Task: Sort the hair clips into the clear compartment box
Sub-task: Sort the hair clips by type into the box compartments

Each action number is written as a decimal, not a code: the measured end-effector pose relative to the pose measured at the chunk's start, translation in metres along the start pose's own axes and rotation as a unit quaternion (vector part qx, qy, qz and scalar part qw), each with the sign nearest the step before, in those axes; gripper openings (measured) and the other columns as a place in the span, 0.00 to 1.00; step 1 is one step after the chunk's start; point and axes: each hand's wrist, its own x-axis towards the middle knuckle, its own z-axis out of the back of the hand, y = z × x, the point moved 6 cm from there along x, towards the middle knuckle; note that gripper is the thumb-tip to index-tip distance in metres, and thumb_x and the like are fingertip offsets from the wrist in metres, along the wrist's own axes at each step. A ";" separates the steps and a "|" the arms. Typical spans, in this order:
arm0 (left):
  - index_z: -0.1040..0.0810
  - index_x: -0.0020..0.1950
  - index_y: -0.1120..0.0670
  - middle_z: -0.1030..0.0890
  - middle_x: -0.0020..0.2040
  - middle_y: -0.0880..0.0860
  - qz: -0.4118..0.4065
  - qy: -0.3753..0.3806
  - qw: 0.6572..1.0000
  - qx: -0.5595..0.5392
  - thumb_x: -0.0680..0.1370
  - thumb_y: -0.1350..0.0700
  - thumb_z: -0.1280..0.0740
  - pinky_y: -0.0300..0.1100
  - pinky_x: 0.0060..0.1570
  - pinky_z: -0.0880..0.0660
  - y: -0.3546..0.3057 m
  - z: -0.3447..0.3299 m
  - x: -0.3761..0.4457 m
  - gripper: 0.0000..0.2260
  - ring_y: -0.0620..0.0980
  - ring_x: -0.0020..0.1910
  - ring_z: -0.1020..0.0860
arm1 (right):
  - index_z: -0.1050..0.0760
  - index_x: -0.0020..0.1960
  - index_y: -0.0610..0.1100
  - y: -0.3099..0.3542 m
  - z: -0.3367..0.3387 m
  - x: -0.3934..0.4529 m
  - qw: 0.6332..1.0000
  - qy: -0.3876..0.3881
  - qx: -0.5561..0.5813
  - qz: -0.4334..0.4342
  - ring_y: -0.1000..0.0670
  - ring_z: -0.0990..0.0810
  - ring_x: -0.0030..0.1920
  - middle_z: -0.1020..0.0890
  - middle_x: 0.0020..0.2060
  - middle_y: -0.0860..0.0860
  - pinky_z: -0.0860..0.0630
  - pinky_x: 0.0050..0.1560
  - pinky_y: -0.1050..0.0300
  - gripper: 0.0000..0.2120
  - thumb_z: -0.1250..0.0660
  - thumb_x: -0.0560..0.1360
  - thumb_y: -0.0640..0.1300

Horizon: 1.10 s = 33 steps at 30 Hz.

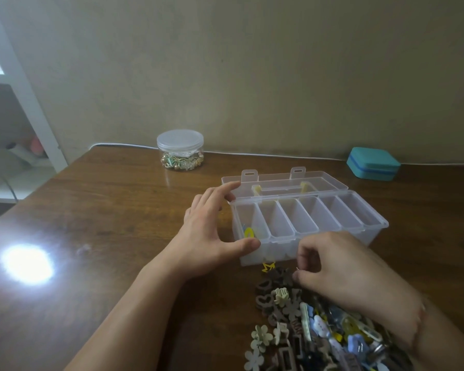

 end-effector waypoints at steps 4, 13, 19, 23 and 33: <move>0.43 0.73 0.35 0.34 0.61 0.34 -0.001 0.000 1.000 -0.002 0.63 0.31 0.32 0.55 0.65 0.33 0.000 0.001 0.000 0.40 0.42 0.62 0.35 | 0.25 0.49 0.61 0.001 0.009 -0.007 0.998 0.020 0.061 0.020 0.62 0.20 0.38 0.17 0.37 0.56 0.20 0.40 0.61 0.11 0.30 0.73 0.46; 0.43 0.74 0.36 0.33 0.61 0.38 -0.002 0.004 1.000 0.012 0.63 0.31 0.33 0.54 0.65 0.34 -0.002 0.003 0.000 0.41 0.42 0.61 0.35 | 0.20 0.53 0.53 0.043 0.046 0.040 0.961 -0.071 0.246 0.107 0.62 0.23 0.26 0.17 0.44 0.54 0.26 0.27 0.67 0.08 0.30 0.76 0.43; 0.43 0.74 0.36 0.32 0.61 0.38 -0.003 0.004 1.000 0.018 0.64 0.31 0.33 0.55 0.66 0.35 -0.002 0.003 0.000 0.41 0.43 0.61 0.35 | 0.20 0.54 0.55 0.046 0.037 0.045 0.976 -0.144 0.110 0.119 0.62 0.20 0.47 0.16 0.46 0.58 0.24 0.45 0.68 0.09 0.31 0.75 0.45; 0.43 0.74 0.36 0.32 0.61 0.38 -0.005 0.001 1.000 0.021 0.64 0.31 0.33 0.55 0.66 0.35 -0.001 0.004 -0.001 0.41 0.43 0.62 0.34 | 0.21 0.47 0.57 0.039 0.032 0.005 0.987 -0.101 0.087 0.092 0.63 0.22 0.41 0.18 0.40 0.59 0.24 0.42 0.68 0.03 0.32 0.76 0.50; 0.45 0.73 0.33 0.33 0.64 0.36 -0.014 0.001 0.999 0.045 0.65 0.31 0.32 0.54 0.69 0.36 -0.003 0.002 -0.001 0.39 0.41 0.65 0.36 | 0.26 0.54 0.52 0.057 -0.020 0.001 0.986 -0.055 -0.151 0.054 0.47 0.21 0.50 0.20 0.48 0.52 0.32 0.40 0.54 0.12 0.42 0.79 0.56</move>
